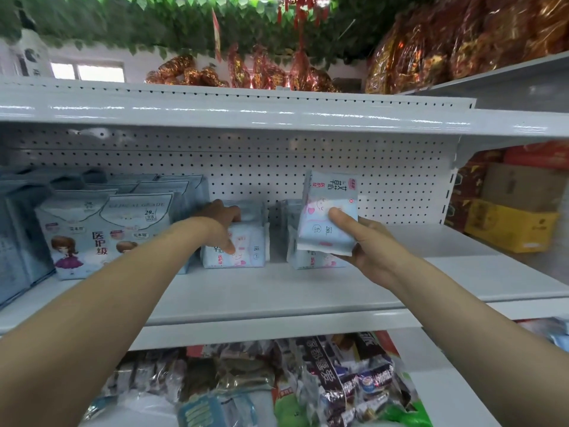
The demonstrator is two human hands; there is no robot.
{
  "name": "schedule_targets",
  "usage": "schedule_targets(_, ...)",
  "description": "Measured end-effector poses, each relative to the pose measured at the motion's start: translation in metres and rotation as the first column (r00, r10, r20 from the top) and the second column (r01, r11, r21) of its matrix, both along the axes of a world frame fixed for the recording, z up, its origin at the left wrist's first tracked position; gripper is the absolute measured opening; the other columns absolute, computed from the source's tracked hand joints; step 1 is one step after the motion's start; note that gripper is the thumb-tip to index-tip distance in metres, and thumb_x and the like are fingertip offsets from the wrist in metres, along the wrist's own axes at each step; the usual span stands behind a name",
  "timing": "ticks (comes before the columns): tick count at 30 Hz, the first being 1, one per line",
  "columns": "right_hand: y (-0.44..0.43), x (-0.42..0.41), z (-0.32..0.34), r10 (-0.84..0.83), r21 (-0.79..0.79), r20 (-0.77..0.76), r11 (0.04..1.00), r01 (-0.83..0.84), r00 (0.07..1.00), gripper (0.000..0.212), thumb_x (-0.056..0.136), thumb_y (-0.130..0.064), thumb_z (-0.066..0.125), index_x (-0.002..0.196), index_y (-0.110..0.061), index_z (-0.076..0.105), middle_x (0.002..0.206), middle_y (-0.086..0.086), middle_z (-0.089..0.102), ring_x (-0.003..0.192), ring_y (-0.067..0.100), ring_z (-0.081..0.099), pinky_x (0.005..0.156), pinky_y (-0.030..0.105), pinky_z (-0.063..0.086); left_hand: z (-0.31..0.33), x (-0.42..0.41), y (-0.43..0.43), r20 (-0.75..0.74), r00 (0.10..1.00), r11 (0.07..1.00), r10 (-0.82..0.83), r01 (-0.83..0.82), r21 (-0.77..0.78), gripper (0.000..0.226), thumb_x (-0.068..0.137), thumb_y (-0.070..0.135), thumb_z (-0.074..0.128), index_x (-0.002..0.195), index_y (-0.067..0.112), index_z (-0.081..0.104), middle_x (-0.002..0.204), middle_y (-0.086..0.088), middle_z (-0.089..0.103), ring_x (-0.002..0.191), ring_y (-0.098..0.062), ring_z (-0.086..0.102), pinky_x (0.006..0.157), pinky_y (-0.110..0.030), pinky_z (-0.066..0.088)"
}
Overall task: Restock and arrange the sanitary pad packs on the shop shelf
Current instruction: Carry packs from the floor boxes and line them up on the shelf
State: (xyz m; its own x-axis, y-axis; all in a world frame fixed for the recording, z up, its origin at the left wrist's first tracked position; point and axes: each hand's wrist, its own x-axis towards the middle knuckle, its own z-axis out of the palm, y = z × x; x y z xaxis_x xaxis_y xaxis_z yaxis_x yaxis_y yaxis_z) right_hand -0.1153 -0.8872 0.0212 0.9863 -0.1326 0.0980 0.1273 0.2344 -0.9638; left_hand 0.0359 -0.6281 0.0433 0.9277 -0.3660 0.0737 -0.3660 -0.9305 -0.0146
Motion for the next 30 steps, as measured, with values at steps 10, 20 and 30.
schedule_targets(10,-0.002,0.001,-0.006,-0.008,-0.069,-0.017,0.998,0.007,1.000,0.047,0.087,-0.035,0.075,0.125,-0.008,0.067,0.114,0.008,0.075,0.110,0.023,0.071,0.101,0.041,0.054,-0.013,0.017,0.001,0.072,0.997,0.994,-0.017,0.024,-0.102,0.076,0.071,0.035,0.088,0.136,0.027,0.048,0.128,-0.006,0.048,0.121,-0.027,0.046,0.093,-0.033,0.043)
schedule_targets(20,0.010,0.000,-0.003,-0.013,-0.299,-0.040,0.954,0.001,0.999,0.034,0.086,-0.031,0.076,0.113,-0.010,0.072,0.103,0.006,0.078,0.103,0.025,0.073,0.084,0.031,0.057,0.032,-0.046,-0.005,-0.061,0.991,0.831,-0.118,0.065,-0.553,0.073,0.085,0.072,0.055,0.144,0.030,0.046,0.140,0.007,0.052,0.123,-0.019,0.052,0.103,-0.031,0.041)
schedule_targets(30,0.046,0.003,0.003,0.034,-0.505,-0.055,0.861,-0.057,0.998,0.072,0.076,-0.073,0.060,0.114,-0.012,0.071,0.103,0.003,0.078,0.103,0.024,0.073,0.095,0.040,0.057,0.025,-0.077,0.013,-0.445,0.783,0.674,-0.434,-0.046,-0.737,0.064,0.080,0.029,0.078,0.138,0.016,0.053,0.119,0.001,0.073,0.109,-0.019,0.070,0.101,-0.041,0.053)
